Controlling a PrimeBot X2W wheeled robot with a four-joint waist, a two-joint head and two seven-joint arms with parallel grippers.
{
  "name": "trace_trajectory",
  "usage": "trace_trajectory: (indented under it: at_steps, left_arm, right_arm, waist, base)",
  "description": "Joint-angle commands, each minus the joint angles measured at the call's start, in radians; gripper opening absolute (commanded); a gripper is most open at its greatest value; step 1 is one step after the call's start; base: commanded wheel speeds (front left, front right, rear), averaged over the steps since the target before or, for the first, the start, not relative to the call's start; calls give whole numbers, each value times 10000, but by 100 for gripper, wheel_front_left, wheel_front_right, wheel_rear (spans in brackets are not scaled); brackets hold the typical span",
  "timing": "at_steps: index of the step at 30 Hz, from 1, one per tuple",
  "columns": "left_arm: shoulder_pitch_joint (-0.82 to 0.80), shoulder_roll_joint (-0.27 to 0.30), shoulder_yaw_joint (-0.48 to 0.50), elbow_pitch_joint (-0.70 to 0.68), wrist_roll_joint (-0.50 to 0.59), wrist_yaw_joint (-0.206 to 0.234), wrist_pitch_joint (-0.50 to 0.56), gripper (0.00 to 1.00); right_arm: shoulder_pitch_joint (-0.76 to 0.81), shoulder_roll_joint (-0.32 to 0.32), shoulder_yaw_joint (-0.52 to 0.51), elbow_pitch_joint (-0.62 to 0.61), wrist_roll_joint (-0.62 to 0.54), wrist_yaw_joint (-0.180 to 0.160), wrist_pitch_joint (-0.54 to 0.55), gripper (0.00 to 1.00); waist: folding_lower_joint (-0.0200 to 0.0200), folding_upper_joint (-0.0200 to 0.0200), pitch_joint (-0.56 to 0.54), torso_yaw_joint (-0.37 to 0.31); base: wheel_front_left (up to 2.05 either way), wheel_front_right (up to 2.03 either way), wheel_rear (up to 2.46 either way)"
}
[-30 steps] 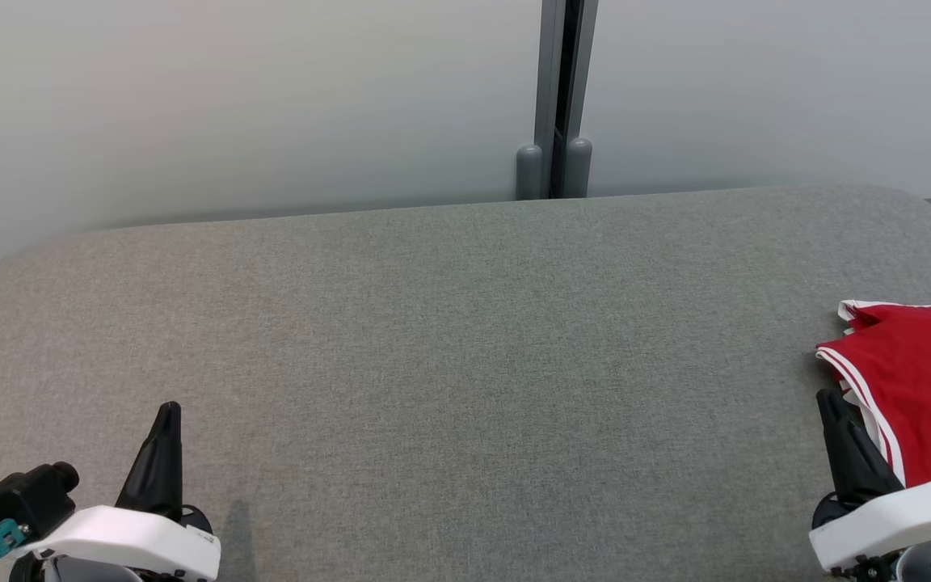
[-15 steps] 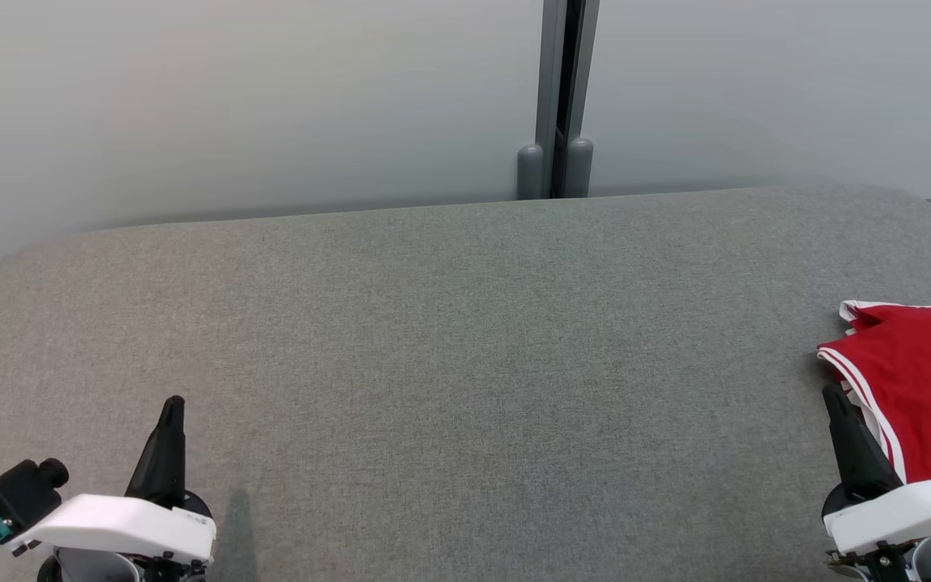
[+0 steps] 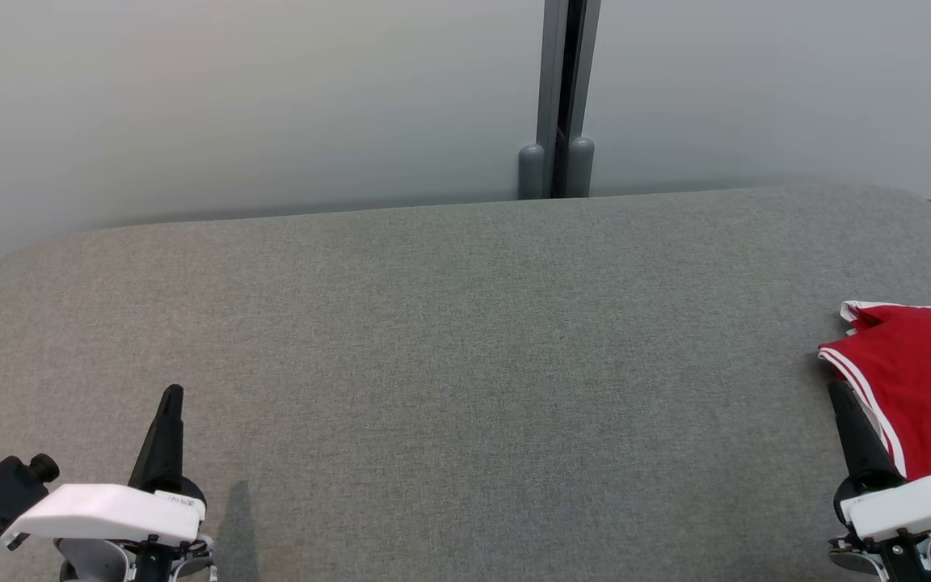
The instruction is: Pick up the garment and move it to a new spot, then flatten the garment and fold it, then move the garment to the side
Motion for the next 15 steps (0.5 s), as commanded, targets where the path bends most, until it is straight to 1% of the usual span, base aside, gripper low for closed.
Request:
trace_trajectory:
  at_steps: [1, 15]
  left_arm:
    - [-265, 15, 132, -44, -207, -114, 47, 0]
    - [-462, -370, 507, 214, -1477, -488, 358, 0]
  right_arm:
    - [-285, -40, -60, -45, 287, 3, 49, 0]
    - [-488, -27, -197, 309, 1938, 3, 203, 0]
  waist:
    - [0, -1, 0, 1]
    - [0, -1, 5, 18]
  base:
    - [0, 0, 0]
    - [0, 0, 0]
